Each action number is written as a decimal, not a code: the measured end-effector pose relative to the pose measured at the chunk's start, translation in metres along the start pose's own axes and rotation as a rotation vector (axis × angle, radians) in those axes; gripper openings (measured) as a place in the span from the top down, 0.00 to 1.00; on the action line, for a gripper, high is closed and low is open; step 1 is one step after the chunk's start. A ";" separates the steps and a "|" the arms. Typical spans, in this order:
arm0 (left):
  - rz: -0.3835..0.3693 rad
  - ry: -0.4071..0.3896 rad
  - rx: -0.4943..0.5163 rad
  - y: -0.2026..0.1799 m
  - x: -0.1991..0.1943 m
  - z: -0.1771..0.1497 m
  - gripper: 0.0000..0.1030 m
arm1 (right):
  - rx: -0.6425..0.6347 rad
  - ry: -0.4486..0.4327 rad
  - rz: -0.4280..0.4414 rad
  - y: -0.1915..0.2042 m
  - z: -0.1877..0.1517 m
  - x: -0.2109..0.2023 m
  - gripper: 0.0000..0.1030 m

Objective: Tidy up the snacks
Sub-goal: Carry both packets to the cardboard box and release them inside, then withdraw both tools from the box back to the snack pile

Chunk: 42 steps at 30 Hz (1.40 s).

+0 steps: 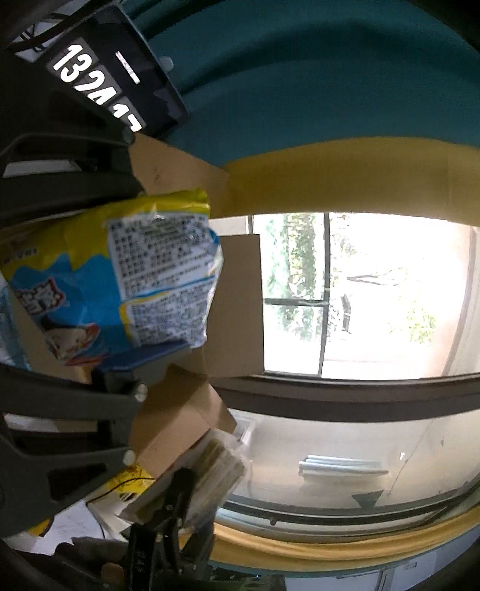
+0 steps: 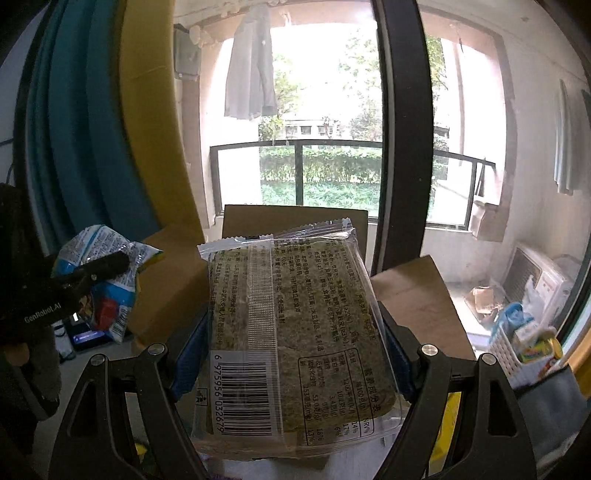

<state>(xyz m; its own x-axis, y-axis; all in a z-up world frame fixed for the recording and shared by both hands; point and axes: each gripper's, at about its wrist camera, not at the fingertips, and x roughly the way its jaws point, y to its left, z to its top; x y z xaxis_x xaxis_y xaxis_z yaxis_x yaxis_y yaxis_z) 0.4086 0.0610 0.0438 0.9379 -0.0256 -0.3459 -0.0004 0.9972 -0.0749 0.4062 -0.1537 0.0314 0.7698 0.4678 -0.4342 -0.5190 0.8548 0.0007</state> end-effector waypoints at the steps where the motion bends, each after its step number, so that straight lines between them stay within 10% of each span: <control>1: -0.001 0.003 -0.003 0.000 0.005 0.002 0.50 | 0.001 0.002 0.001 -0.001 0.001 0.006 0.19; 8: -0.017 0.046 -0.021 0.008 0.053 0.010 0.46 | 0.013 0.031 -0.007 -0.007 0.011 0.052 0.19; 13: -0.025 0.062 -0.041 0.010 0.067 0.011 0.11 | 0.047 0.059 -0.031 -0.010 0.014 0.080 0.15; 42: -0.022 0.003 -0.059 -0.008 -0.069 0.000 0.10 | 0.021 0.017 -0.002 0.034 -0.004 -0.025 0.09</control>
<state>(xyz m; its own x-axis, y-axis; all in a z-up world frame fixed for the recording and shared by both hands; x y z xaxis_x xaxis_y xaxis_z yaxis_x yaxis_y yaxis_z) 0.3439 0.0550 0.0683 0.9367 -0.0475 -0.3468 -0.0006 0.9906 -0.1371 0.3674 -0.1373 0.0390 0.7646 0.4620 -0.4493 -0.5090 0.8606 0.0187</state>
